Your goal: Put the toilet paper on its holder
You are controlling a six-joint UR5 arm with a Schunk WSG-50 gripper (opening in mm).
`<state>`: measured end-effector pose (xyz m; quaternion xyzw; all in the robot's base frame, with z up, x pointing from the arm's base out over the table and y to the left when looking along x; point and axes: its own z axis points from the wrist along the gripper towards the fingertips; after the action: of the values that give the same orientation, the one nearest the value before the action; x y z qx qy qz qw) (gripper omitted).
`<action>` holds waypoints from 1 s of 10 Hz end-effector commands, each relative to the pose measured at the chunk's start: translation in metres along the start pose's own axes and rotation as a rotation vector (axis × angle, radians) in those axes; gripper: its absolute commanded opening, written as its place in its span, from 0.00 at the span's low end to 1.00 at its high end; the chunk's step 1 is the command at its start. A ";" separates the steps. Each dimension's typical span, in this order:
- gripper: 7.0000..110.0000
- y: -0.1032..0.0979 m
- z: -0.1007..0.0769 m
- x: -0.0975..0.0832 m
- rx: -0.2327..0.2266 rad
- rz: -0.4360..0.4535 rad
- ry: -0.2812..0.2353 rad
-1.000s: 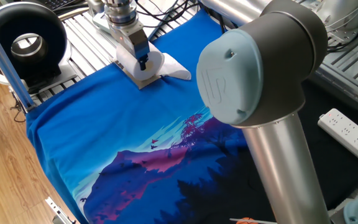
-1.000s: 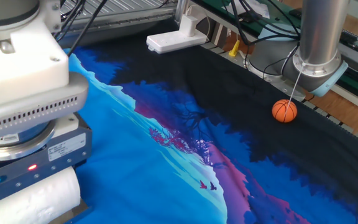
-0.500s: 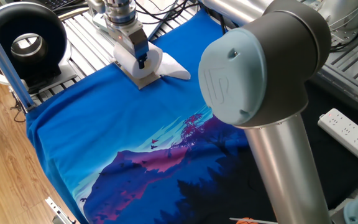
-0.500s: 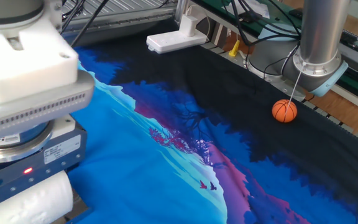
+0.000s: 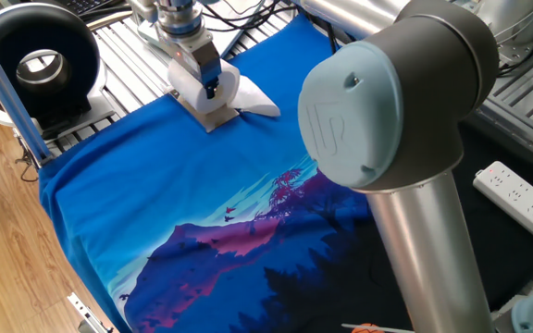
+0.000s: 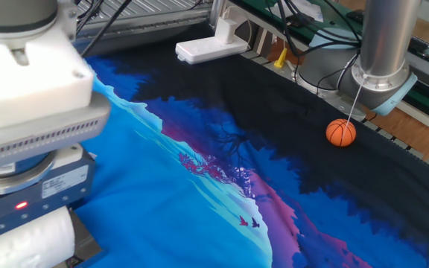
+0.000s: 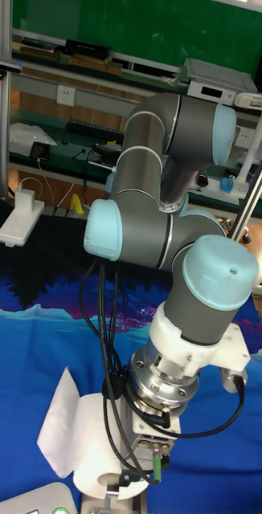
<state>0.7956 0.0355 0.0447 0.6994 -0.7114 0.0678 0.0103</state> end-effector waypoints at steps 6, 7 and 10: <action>0.00 0.008 -0.002 0.005 -0.027 0.021 0.015; 0.00 0.011 -0.002 0.004 -0.040 0.000 0.009; 0.36 0.011 -0.002 0.002 -0.040 -0.036 -0.006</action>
<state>0.7878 0.0305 0.0456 0.7046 -0.7063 0.0633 0.0261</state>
